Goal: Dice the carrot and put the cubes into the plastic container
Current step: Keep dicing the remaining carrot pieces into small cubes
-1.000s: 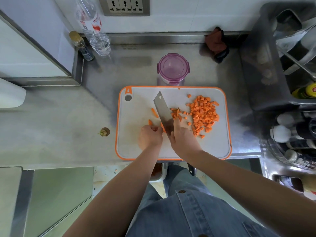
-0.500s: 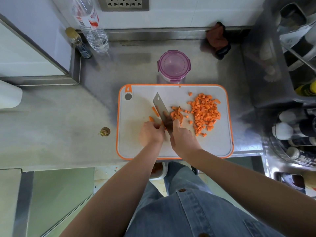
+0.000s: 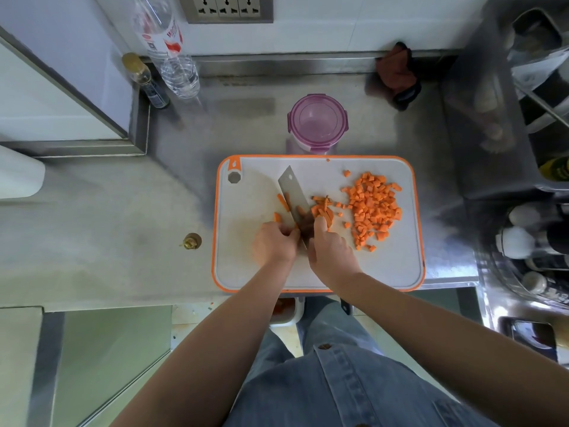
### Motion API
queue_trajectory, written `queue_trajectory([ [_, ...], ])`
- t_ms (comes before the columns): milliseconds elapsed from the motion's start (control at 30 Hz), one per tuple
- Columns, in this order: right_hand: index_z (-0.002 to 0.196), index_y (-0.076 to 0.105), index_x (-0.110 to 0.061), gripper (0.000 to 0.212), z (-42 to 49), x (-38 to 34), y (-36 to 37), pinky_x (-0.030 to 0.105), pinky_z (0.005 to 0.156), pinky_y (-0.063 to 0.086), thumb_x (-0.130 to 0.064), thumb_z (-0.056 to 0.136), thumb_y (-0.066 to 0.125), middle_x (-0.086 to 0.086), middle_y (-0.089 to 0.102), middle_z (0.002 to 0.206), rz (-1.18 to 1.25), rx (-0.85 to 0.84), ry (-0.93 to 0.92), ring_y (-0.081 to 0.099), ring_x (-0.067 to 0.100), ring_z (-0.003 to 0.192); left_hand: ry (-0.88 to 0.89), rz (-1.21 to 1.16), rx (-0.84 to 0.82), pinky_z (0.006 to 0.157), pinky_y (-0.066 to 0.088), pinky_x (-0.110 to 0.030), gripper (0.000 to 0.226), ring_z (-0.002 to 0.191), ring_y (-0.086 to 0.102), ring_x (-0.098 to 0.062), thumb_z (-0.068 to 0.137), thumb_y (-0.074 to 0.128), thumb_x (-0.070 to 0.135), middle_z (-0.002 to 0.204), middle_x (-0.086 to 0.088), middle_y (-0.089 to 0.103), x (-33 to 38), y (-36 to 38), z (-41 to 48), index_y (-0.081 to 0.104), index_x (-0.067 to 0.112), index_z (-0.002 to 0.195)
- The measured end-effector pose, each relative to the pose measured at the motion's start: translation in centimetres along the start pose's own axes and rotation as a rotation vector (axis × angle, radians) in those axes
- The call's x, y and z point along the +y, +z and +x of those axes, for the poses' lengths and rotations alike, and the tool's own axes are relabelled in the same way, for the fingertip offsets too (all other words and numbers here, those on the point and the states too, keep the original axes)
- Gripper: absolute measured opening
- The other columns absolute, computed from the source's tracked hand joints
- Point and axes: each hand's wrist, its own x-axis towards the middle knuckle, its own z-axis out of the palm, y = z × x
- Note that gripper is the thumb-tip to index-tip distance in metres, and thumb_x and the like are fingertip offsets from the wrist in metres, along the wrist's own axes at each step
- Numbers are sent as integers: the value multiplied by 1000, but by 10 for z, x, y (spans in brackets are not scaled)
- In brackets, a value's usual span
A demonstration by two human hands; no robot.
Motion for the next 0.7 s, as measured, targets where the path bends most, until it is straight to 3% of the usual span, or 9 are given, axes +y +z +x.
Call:
queue_trajectory([
  [100,115,37,-7,19,5,6,-8,43,62,49,-14,97,38,15,63,83,115,69,-50,59,34,73,38,22,29,59,51,-28,25,70,66,-18,85,66,44,72,4,71,-2,-3,-5,74,22,77],
  [233,117,38,-4,21,3,16,-22,29,47,29,-14,98,38,2,47,61,144,102,-112,45,17,52,64,57,188,64,47,-31,32,78,63,-22,89,58,50,82,2,69,-10,-13,-9,67,19,90],
  [333,125,38,-5,29,-3,19,-25,26,48,24,-14,98,38,-1,42,63,105,51,-107,44,17,55,69,8,290,68,46,-34,32,82,61,-22,93,54,48,89,1,67,-10,-20,-7,58,18,101],
  [433,138,29,-8,42,-10,13,-19,28,50,28,-12,97,38,4,47,67,109,41,-105,50,25,63,78,55,292,70,44,-33,27,90,63,-23,94,56,41,95,-1,69,-7,-22,-1,66,17,98],
  [567,116,36,-7,20,-13,2,-8,36,57,31,-13,98,36,4,41,62,68,-2,-100,47,30,65,27,87,244,57,37,-27,27,75,63,-22,92,58,37,83,-3,72,-2,-25,-1,76,17,87],
  [700,129,30,-9,31,-11,-7,-2,33,57,32,-15,99,35,3,42,70,-5,-27,-101,48,27,70,-75,34,206,54,40,-25,27,72,66,-23,88,62,40,79,-3,73,-2,-24,3,79,19,86],
])
